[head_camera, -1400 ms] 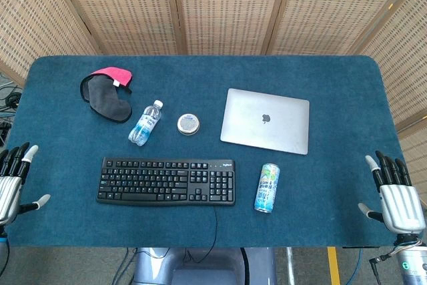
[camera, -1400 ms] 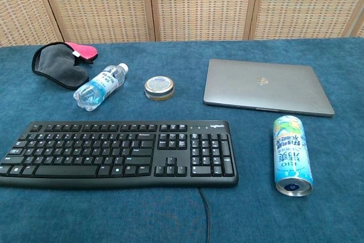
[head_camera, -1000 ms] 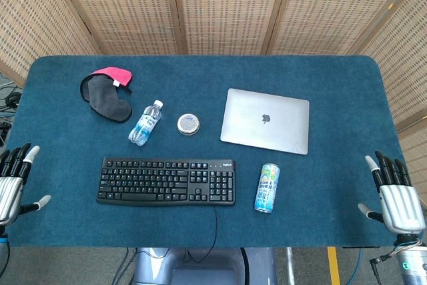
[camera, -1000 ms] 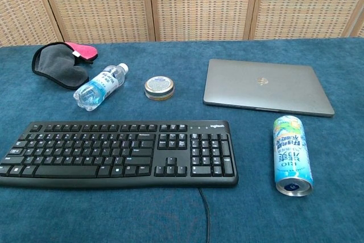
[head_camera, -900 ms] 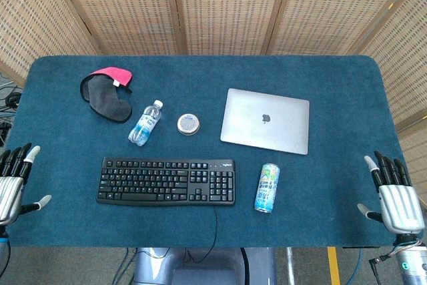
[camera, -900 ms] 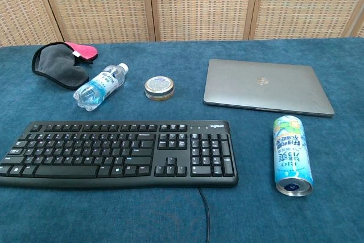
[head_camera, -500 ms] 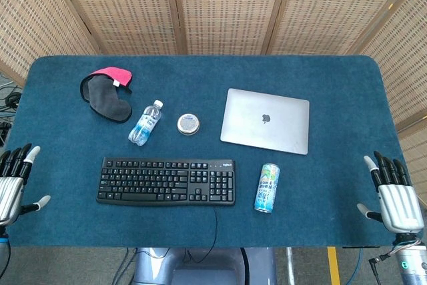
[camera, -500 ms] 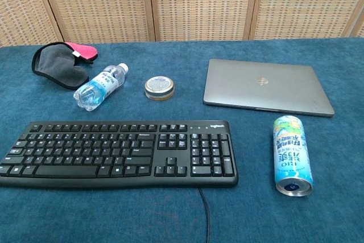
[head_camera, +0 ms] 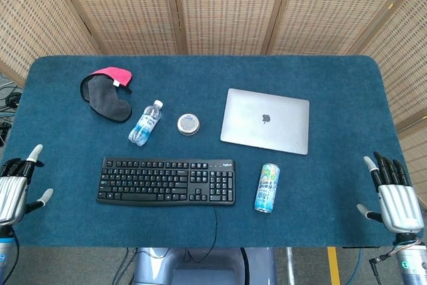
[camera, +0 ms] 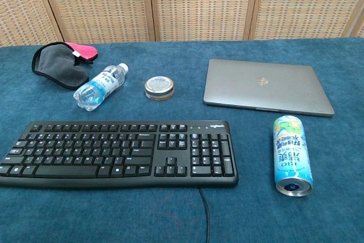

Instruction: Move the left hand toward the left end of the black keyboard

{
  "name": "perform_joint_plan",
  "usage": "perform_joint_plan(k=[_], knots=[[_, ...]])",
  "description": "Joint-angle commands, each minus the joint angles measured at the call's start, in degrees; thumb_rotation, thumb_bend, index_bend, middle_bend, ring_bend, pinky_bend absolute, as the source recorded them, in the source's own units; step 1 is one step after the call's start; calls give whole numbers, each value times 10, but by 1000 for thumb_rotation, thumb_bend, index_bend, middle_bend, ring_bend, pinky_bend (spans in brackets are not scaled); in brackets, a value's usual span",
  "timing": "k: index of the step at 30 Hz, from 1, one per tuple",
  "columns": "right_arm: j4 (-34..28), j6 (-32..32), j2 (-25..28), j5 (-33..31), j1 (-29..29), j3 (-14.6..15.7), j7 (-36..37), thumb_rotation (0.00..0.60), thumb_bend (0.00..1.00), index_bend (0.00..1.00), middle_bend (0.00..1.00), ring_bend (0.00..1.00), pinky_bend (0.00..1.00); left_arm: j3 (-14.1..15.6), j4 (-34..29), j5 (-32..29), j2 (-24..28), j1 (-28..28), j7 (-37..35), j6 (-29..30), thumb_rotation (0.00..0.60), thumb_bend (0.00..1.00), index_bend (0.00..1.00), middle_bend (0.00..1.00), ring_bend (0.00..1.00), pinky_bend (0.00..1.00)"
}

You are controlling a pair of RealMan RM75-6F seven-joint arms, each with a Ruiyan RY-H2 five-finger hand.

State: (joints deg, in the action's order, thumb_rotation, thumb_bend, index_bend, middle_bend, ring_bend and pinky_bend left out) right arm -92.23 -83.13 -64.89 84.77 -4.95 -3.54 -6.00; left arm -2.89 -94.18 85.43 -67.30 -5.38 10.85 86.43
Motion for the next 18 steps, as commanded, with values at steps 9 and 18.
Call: perform_joint_plan(k=[9, 18], knots=[[-1, 3, 0, 2, -1, 3, -1, 600, 2, 0, 0, 0, 0, 22, -119, -52, 82, -38, 49, -123, 600, 706, 0, 612, 542, 370], [-3, 7, 0, 3, -2, 5, -2, 600, 2, 0, 0, 0, 0, 36, -208, -154, 160, -105, 111, -271, 600, 765, 0, 617, 545, 370]])
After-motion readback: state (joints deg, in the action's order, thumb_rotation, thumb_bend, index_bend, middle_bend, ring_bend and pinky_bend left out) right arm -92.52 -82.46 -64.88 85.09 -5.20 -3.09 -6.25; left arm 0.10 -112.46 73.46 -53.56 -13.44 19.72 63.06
